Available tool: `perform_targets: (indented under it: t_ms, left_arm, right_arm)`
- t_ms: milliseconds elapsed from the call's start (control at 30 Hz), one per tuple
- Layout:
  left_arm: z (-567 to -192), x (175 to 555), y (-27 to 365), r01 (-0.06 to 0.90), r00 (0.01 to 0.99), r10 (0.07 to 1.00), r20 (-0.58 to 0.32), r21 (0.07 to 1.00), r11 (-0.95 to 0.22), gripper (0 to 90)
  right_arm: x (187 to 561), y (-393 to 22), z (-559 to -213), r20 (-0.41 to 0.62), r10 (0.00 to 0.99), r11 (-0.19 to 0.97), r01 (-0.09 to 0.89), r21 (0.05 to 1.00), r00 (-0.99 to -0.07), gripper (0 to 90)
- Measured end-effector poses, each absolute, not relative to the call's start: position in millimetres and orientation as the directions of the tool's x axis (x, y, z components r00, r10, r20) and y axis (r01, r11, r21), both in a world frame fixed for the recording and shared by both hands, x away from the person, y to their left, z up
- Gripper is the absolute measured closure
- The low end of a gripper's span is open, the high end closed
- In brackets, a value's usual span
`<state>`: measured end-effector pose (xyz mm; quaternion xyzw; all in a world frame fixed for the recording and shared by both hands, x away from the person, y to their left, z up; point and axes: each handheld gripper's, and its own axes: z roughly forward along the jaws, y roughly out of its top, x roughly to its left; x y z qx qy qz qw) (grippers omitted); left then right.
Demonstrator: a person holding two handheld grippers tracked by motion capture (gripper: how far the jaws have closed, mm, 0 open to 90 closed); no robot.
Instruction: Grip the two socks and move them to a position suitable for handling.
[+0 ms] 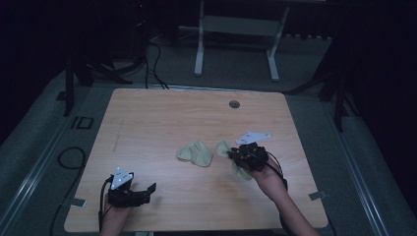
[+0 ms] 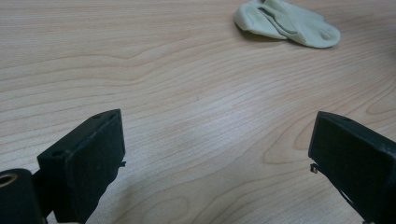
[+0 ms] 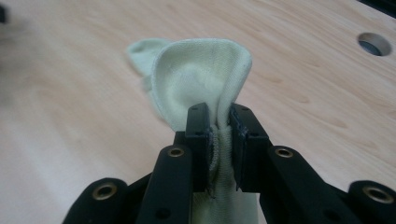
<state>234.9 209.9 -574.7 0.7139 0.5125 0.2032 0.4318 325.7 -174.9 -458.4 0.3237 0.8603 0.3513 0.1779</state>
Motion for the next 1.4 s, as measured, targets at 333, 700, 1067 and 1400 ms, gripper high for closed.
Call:
perform_targets:
  t_ms: [333, 700, 1067, 1400]
  left_arm:
    - [-574.6, 234.5, 208.4, 0.557, 0.395, 0.906, -0.152, 0.824, -0.105, 3.5]
    - [-573.6, 233.0, 201.2, 0.545, 0.428, 0.892, -0.147, 0.829, -0.125, 3.6]
    - [-569.2, 229.9, 183.7, 0.525, 0.483, 0.865, -0.135, 0.836, -0.163, 3.6]
    - [-561.6, 229.0, 148.8, 0.49, 0.573, 0.812, -0.113, 0.841, -0.228, 3.6]
  right_arm:
    - [284.0, -167.9, -478.9, -0.09, 0.604, 0.614, 0.391, 0.686, -0.792, 78.5]
    - [281.0, -152.2, -535.3, -0.103, 0.54, 0.704, 0.381, 0.6, -0.835, 77.6]
    - [273.8, -146.8, -552.4, -0.086, 0.559, 0.699, 0.413, 0.584, -0.825, 67.1]
    - [268.3, -143.8, -556.9, -0.048, 0.556, 0.678, 0.42, 0.603, -0.83, 40.9]
